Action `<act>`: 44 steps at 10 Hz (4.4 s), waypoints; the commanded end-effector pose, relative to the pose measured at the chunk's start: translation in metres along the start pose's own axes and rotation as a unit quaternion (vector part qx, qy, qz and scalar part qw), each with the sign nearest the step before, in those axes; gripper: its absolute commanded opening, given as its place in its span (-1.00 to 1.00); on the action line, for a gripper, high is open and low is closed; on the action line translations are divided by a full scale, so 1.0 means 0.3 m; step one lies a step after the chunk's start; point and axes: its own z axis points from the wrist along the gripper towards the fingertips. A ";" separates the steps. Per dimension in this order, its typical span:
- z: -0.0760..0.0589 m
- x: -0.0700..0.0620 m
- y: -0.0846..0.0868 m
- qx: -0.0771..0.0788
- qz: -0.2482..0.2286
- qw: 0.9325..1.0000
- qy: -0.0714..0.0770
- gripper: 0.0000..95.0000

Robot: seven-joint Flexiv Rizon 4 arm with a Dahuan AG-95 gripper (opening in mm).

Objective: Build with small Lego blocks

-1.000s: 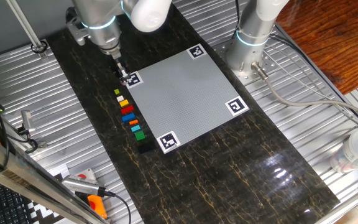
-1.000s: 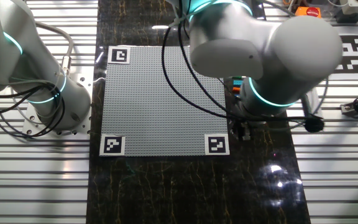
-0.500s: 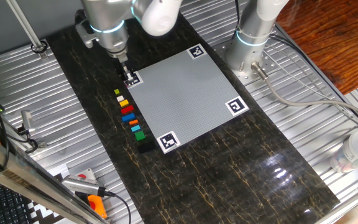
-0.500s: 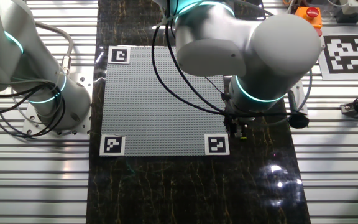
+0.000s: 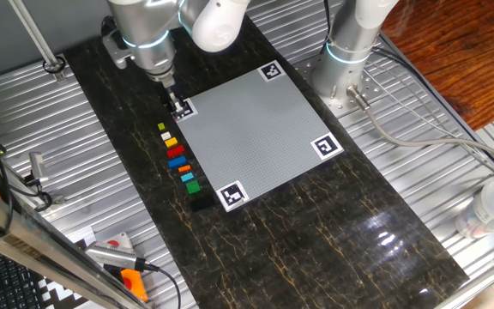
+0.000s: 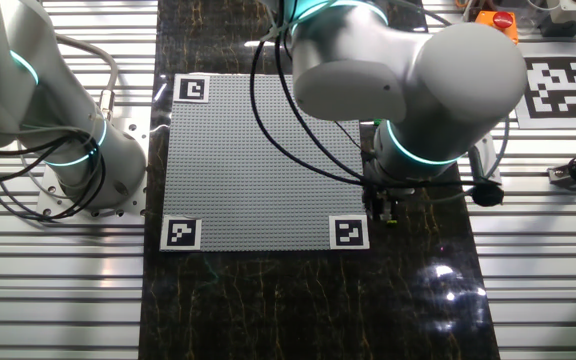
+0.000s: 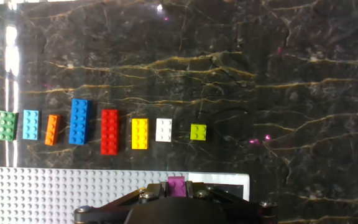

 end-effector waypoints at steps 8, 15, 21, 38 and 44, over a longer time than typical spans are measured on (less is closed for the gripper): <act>0.001 0.001 0.000 -0.004 -0.014 1.000 0.005 -1.00; 0.060 0.048 0.022 -0.001 0.006 1.000 0.000 -1.00; 0.086 0.064 0.011 -0.006 0.030 1.000 -0.001 -1.00; 0.127 0.072 0.008 -0.007 0.024 1.000 -0.002 -1.00; 0.135 0.069 0.004 -0.004 0.024 1.000 -0.003 -1.00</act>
